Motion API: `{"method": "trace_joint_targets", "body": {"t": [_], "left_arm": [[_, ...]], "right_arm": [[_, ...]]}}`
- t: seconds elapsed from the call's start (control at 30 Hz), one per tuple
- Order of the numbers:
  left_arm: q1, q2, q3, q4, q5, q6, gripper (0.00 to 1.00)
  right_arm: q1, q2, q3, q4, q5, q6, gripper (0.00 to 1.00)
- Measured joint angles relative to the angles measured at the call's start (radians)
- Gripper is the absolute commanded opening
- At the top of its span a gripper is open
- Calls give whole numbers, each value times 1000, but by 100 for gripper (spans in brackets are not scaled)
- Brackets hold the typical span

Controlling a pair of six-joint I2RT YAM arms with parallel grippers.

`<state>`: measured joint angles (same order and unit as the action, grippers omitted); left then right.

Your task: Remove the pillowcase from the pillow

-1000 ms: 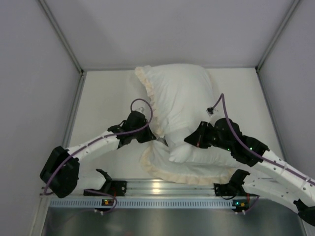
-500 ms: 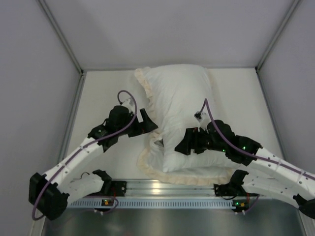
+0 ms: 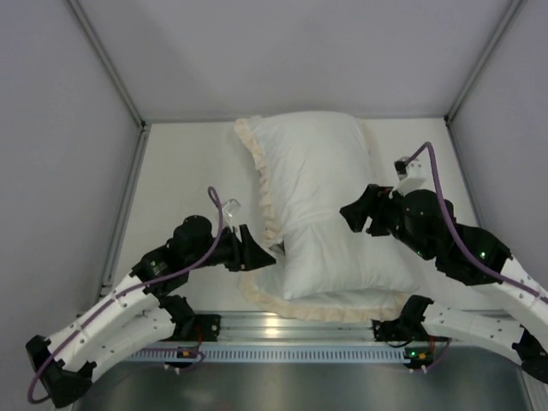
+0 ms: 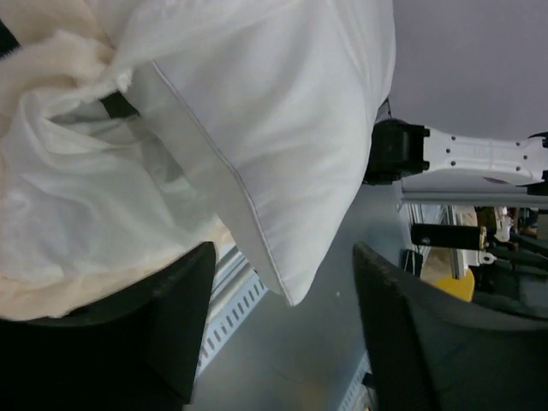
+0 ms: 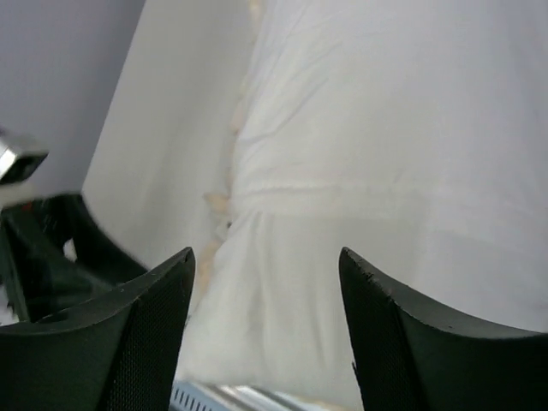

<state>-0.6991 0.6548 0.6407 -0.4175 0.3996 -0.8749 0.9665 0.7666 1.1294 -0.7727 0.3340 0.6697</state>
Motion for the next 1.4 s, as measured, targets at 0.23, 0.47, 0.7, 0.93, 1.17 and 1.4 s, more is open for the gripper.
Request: {"method": "trace_joint_targets", "body": {"t": [0.23, 0.47, 0.7, 0.93, 1.17, 1.4], "left_arm": [[-338, 212, 97, -5, -165, -52, 23], [-630, 577, 341, 88, -330, -58, 22], [-626, 758, 265, 209, -412, -92, 23], [-373, 584, 25, 204, -364, -116, 31], [80, 384, 163, -130, -450, 46, 75], [112, 319, 338, -175, -412, 124, 99]], "right_arm": [[-315, 232, 72, -51, 148, -41, 56], [-599, 397, 17, -43, 139, -90, 36], [-587, 369, -270, 100, -67, -91, 24], [-309, 228, -505, 303, -115, 32, 20], [276, 170, -513, 356, -151, 212, 33], [361, 86, -285, 168, 72, 261, 64]]}}
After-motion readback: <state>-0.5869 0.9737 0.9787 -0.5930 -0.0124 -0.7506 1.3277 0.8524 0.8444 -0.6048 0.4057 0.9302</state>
